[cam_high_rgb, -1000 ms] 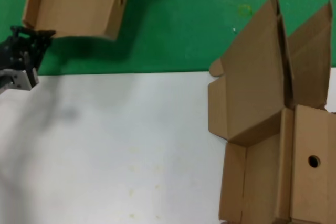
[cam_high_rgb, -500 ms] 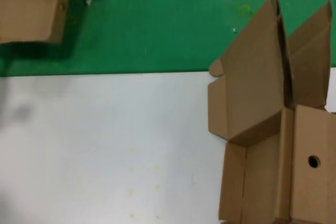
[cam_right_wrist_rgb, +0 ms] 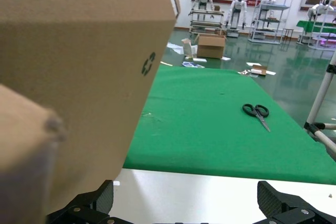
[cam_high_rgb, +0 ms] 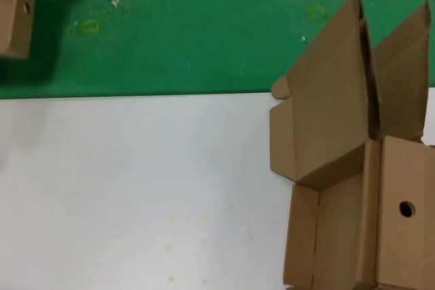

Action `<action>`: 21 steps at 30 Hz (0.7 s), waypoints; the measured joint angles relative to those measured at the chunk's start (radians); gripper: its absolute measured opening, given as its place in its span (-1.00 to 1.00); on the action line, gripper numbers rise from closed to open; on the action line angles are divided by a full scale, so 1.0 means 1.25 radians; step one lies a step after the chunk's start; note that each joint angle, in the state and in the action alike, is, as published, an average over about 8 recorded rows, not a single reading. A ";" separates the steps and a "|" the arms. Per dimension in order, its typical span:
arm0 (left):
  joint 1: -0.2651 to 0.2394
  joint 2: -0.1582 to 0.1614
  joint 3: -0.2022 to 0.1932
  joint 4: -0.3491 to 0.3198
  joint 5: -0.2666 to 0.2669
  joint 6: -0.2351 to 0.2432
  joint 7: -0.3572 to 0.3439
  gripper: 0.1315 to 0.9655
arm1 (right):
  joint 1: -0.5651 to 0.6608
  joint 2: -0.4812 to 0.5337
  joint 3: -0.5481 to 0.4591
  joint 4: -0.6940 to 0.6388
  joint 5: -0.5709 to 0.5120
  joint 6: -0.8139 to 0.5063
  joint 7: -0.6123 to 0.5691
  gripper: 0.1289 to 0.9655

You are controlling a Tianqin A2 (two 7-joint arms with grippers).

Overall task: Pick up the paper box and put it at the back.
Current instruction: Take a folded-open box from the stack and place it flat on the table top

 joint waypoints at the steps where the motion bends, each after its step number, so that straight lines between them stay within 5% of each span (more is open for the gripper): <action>1: 0.013 -0.001 -0.003 -0.016 -0.003 0.000 -0.010 -0.96 | 0.000 0.000 0.000 0.000 0.000 0.000 0.000 1.00; 16: 0.125 -0.001 -0.010 -0.160 -0.012 -0.026 -0.116 -0.70 | 0.000 0.000 0.000 0.000 0.000 0.000 0.000 1.00; 21: 0.195 0.000 -0.004 -0.262 -0.007 -0.042 -0.186 -0.53 | 0.000 0.000 0.000 0.000 0.000 0.000 0.000 1.00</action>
